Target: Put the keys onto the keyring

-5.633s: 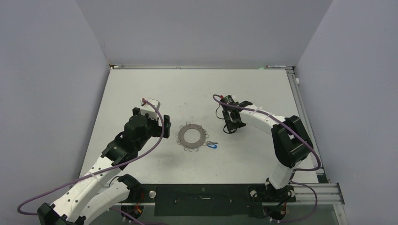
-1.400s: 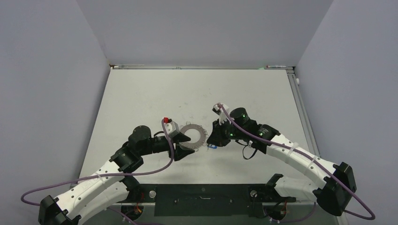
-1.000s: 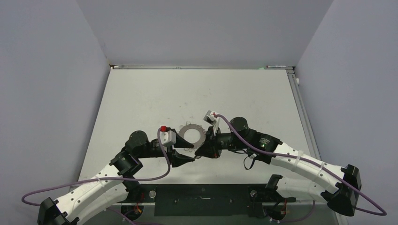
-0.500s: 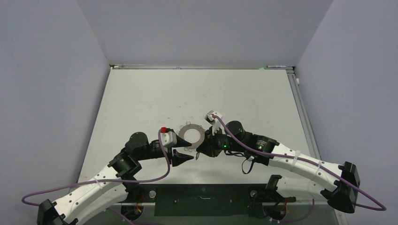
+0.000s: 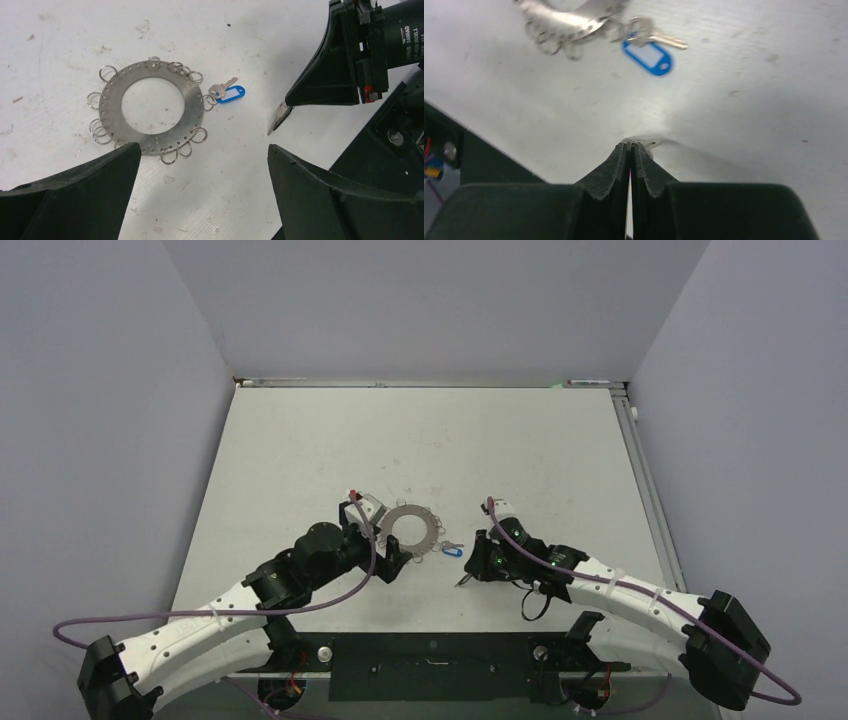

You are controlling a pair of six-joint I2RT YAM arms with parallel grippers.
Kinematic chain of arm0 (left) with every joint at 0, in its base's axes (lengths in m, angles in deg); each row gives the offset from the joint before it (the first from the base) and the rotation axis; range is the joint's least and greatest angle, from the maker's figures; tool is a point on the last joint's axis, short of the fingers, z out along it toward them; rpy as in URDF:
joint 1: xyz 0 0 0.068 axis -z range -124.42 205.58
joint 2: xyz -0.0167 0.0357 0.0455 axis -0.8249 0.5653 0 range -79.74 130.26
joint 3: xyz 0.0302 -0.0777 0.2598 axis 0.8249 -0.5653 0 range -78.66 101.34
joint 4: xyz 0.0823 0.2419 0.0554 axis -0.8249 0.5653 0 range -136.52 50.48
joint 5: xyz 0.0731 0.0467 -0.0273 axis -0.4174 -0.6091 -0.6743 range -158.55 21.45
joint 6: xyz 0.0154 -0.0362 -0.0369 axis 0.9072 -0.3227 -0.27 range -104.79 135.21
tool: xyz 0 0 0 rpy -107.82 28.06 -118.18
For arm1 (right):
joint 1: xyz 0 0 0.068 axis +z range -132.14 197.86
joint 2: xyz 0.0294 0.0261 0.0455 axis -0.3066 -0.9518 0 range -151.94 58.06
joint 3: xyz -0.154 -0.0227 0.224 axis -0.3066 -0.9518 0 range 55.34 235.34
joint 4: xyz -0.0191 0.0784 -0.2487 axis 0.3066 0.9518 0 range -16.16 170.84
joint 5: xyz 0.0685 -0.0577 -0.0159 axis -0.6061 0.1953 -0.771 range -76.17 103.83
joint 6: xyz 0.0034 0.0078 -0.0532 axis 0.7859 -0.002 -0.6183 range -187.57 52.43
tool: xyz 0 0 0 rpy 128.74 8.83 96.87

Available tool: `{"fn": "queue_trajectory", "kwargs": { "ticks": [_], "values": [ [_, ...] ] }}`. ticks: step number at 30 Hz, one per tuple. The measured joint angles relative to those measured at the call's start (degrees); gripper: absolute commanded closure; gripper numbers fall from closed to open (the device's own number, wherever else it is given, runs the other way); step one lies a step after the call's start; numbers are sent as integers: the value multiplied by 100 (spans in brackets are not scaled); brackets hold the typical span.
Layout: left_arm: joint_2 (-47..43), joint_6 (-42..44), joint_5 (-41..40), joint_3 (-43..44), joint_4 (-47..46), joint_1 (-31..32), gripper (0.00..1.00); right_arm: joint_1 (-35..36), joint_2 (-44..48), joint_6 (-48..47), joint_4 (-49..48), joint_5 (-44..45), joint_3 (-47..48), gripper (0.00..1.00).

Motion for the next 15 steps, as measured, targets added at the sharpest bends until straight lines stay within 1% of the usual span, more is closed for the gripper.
{"fn": "queue_trajectory", "kwargs": {
  "ticks": [3,4,5,9,10,12,15],
  "values": [
    [284,-376,-610,0,-2,205,4,-737,-310,9,-155,-52,-210,95],
    [361,-470,-772,0,-2,249,4,-874,-402,9,-162,-46,-260,95],
    [431,-564,-918,0,-2,286,4,-944,-476,7,-151,-44,-306,92],
    [649,-949,-1429,24,101,356,4,-975,-549,-11,-37,11,-363,62],
    [691,-1023,-1513,94,273,356,4,-975,-549,-46,-35,22,-361,57],
    [761,-1145,-1600,404,776,358,4,-975,-553,-149,37,57,-343,50],
    [715,-1091,-1648,1071,1453,387,4,-975,-557,-358,177,70,-229,49]
  ]
}}
